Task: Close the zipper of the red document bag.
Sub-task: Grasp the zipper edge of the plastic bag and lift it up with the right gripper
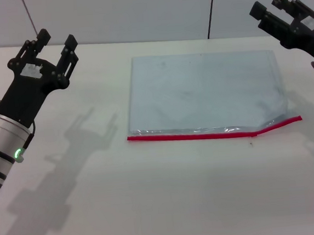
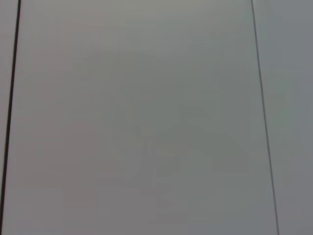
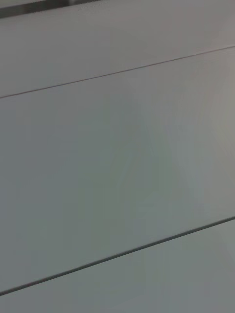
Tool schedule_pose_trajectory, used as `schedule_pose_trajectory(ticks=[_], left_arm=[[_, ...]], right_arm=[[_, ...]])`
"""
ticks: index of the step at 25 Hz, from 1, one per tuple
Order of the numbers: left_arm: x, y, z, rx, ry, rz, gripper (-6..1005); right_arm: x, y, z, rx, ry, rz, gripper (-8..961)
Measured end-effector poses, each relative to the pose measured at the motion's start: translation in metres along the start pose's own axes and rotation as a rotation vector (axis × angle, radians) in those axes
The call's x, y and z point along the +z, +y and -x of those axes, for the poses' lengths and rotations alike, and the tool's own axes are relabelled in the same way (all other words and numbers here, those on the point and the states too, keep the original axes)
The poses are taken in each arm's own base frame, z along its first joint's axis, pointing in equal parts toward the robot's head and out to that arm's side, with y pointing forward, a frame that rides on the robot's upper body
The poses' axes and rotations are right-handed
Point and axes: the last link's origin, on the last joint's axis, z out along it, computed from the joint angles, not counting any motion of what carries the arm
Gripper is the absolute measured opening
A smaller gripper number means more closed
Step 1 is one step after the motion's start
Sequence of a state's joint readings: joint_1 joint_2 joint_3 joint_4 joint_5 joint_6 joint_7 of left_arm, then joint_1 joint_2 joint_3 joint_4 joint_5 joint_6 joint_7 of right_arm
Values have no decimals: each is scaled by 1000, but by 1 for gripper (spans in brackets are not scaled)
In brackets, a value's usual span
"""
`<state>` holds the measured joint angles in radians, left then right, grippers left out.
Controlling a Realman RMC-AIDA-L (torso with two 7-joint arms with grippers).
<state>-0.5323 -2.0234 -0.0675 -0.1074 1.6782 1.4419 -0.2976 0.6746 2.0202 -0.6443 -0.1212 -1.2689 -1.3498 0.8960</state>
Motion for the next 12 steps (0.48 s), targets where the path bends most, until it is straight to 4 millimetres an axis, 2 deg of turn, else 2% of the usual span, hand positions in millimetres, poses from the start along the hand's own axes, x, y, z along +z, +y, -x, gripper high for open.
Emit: schedule_pose_trajectory(ticks=[12], left_arm=[[0,0,0,0,-1,-1,589]], right_arm=[[0,-1,-1,30,26,9,758]])
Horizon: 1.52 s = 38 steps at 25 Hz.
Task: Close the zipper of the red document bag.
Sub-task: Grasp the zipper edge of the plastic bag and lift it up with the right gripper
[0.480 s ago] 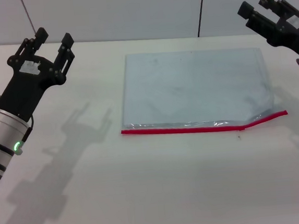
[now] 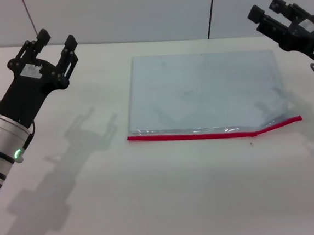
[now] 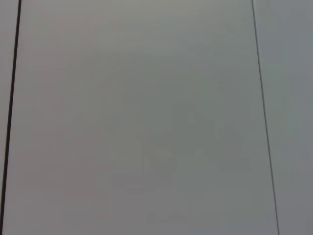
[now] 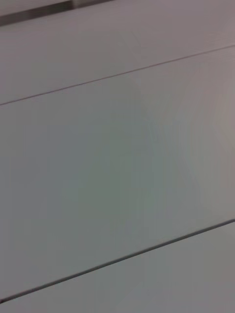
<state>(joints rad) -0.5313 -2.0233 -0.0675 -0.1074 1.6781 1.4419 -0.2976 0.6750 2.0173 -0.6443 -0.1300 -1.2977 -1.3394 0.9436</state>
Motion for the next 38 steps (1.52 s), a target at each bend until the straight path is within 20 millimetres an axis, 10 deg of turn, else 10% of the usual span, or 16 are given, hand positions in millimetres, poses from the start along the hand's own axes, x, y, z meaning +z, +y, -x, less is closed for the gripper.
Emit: schedule_pose_trajectory(ticks=[20,38], left_arm=[[-2,-3,0,6,-3,-5,588],[-1,-2,-1,5,-1,-2,587]], right_arm=[[-48,-63,6,323,599,-161,736],[-45,-56,-19,330,858,-196,717]])
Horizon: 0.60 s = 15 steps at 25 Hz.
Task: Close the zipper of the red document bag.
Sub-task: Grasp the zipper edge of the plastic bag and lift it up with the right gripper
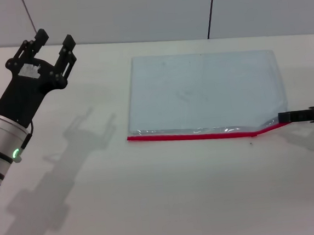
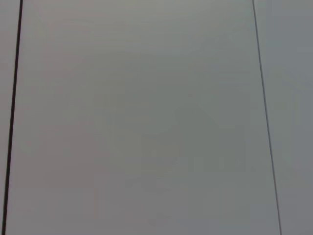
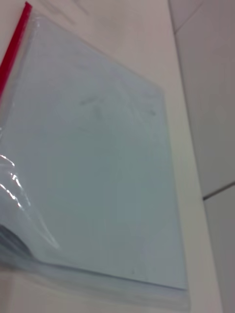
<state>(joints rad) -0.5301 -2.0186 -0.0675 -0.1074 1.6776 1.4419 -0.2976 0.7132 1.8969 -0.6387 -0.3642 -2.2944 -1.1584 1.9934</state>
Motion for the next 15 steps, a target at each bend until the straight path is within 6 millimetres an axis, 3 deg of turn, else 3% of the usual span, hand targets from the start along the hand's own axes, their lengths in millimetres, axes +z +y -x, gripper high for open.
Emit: schedule_pose_trajectory(ticks=[15], left_arm=[[1,1,0,-2,1,0,587]], right_arm=[[29,17,9,-20,-4,-31,700]])
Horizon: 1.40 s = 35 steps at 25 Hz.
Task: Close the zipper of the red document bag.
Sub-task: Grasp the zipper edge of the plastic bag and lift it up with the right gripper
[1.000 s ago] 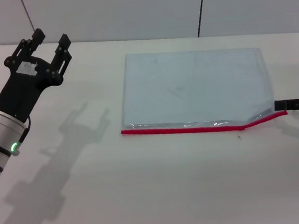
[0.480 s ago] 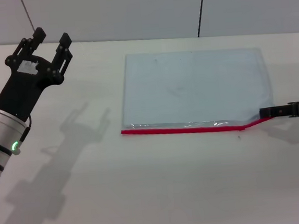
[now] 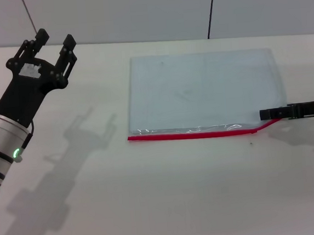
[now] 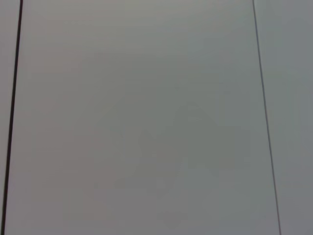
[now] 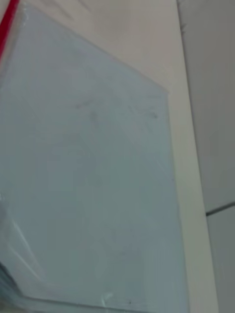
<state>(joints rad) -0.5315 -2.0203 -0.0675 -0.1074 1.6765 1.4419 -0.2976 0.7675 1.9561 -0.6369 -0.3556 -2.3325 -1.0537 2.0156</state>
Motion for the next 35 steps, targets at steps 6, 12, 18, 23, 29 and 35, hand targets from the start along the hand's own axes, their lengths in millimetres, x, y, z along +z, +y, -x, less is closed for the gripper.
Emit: schedule_pose_trajectory(ticks=[6,12,18,23,29,35], left_arm=[[0,0,0,0,1,1,587],[1,1,0,-1,1,1,586],[1,1,0,-1,1,2,586],[1,1,0,-1,2,2,586],[1,1,1,-1,-3,1,586],[4,4,2,7,-16,17,585]], right_arm=[[6,1,3,12,-14,-23,694],[13,4,2,15,-25,-42,687],[19,10,1,4,-21,-35,481],[23,15,0,-22,-21,-22,319],[25,18,1,-44,-29,-12,182],[28,27,2,-56,-68,43,119]])
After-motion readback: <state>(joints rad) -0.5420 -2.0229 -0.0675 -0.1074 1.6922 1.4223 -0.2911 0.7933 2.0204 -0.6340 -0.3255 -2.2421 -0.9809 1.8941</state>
